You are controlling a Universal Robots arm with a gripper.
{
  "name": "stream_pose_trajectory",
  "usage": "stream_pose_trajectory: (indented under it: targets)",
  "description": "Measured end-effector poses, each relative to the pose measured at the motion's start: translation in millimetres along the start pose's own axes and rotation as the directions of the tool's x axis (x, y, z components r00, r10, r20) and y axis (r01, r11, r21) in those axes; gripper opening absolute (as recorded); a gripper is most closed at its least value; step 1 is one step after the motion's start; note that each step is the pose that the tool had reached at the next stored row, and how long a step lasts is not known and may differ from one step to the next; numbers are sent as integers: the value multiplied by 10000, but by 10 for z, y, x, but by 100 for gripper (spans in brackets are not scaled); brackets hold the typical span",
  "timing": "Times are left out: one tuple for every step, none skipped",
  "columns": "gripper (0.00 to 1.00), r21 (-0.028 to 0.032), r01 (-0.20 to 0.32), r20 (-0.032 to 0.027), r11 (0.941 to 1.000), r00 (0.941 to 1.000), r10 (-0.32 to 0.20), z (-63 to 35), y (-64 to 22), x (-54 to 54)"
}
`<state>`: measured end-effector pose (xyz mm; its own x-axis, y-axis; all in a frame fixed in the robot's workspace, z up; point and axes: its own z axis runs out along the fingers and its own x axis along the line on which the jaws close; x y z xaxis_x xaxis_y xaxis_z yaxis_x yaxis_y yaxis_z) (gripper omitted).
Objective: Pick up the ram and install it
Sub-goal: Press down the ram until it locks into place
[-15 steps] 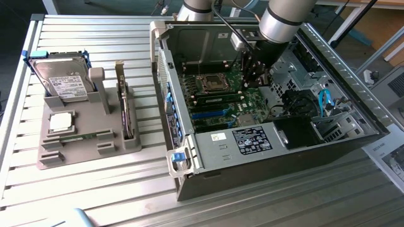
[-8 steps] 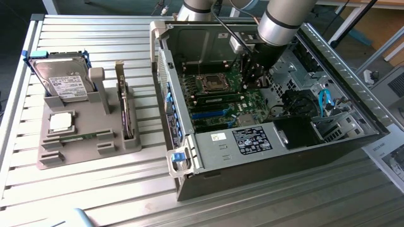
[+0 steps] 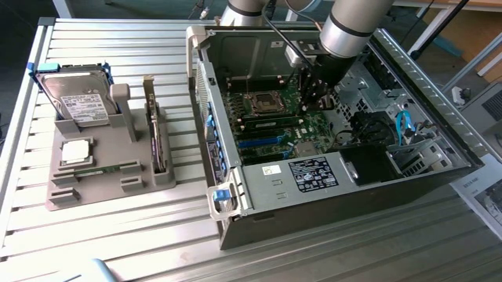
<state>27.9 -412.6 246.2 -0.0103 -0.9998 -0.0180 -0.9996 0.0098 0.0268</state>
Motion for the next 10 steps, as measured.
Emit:
stream_pose_trajectory:
  targets:
    - [10,0,0,1,10000,10000,0,0,-7,0]
    - [10,0,0,0,10000,10000,0,-1,-15,0]
    - [10,0,-2,-1,10000,10000,2,-1,-15,0]
    - [10,0,-1,1,10000,10000,1,4,-16,1]
    - [10,0,0,0,10000,10000,0,15,-17,1]
    - [10,0,-1,0,10000,10000,1,28,-17,1]
    - [10,0,-1,0,10000,10000,1,35,-17,1]
    - [10,0,0,-1,10000,10000,0,38,-17,1]
    - [10,0,-1,-2,10000,10000,1,38,-17,1]
    - [10,0,-1,-2,10000,10000,1,38,-17,1]
